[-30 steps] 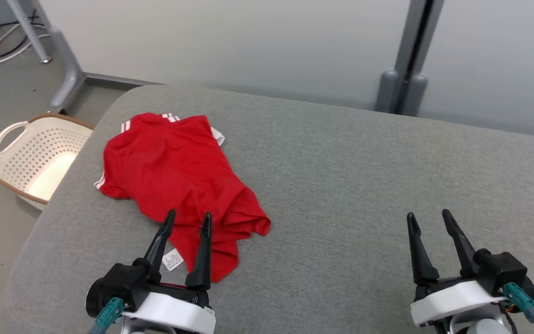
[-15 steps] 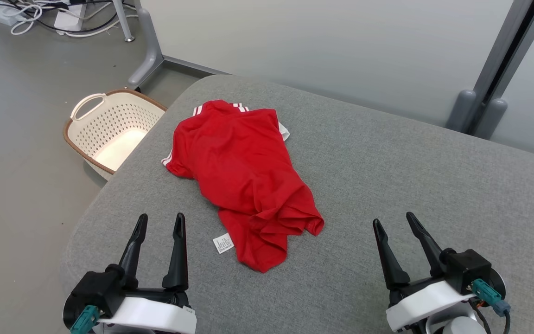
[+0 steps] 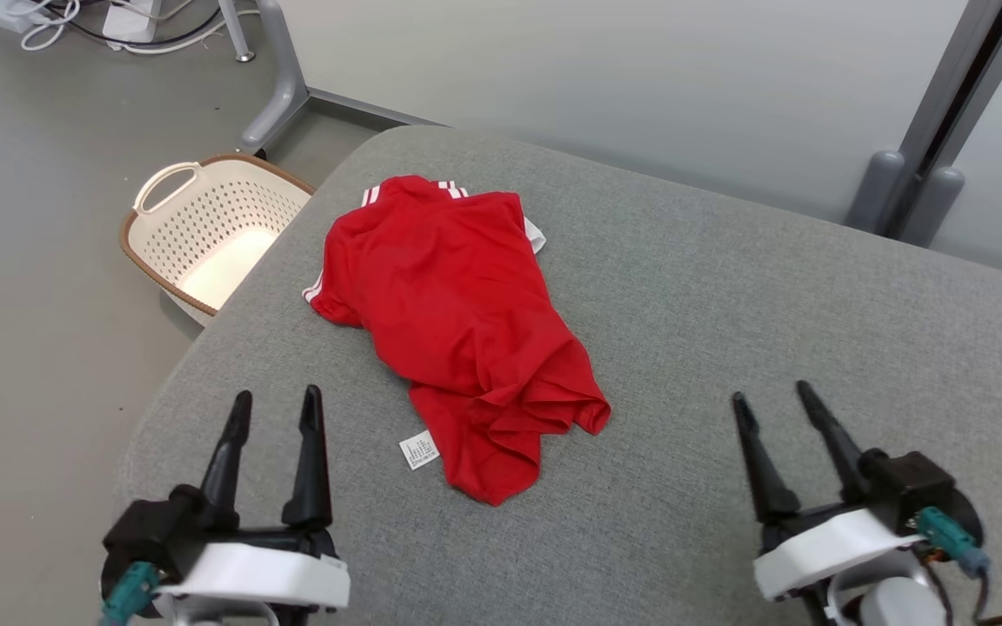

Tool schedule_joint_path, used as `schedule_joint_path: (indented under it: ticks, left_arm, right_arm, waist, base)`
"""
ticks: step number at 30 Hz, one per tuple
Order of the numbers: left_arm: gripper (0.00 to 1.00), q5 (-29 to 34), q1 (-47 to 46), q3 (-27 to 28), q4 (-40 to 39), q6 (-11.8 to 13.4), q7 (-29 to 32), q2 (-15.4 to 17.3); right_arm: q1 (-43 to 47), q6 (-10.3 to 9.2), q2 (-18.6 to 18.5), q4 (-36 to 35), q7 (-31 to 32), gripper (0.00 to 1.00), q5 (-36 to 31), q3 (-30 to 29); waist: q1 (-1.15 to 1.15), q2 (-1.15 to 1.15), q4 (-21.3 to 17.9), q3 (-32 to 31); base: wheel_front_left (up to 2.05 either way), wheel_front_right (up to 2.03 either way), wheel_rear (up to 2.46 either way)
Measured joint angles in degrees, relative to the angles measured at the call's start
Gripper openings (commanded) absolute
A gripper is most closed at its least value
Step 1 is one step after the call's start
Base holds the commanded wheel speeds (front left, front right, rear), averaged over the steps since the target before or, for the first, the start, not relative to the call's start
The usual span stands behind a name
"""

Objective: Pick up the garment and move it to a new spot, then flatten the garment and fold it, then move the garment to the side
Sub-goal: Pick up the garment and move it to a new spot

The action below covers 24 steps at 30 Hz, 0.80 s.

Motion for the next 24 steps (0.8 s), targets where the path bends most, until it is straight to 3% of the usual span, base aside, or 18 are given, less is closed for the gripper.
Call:
schedule_joint_path:
  ticks: [8, 13, 16, 24]
  left_arm:
    - [1.00, -2.5, -6.5, 6.6, 3.7, -1.2, 0.0, 0.0]
    - [1.00, -1.4, -13.2, 9.2, 12.0, -2.1, 0.0, 0.1]
    - [1.00, -3.7, -17.8, 11.6, 18.3, -3.0, 0.0, 0.3]
    - [1.00, -5.6, -27.6, 12.2, 30.5, -5.5, 2.3, 4.1]
  right_arm:
    - [-1.1, 0.00, -2.2, -4.5, 1.1, 1.00, -3.7, -7.0]
    - [-2.9, 0.00, -4.4, -8.5, 3.2, 1.00, -4.9, -9.1]
    - [-3.5, -0.01, -5.1, -10.5, 4.0, 1.00, -4.9, -10.4]
    - [-3.8, -0.01, -5.8, -12.2, 4.9, 1.00, -5.5, -10.9]
  waist:
    - [0.00, 0.00, -2.6, 3.8]
    - [0.00, 0.00, -5.1, 8.0]
    - [0.00, 0.00, -6.7, 10.6]
    - [0.00, 0.00, -10.4, 16.2]
  base:
    - [0.00, 0.00, 0.00]
    - [0.00, 0.00, 0.00]
    - [0.00, 0.00, 0.00]
    - [0.00, 0.00, 0.00]
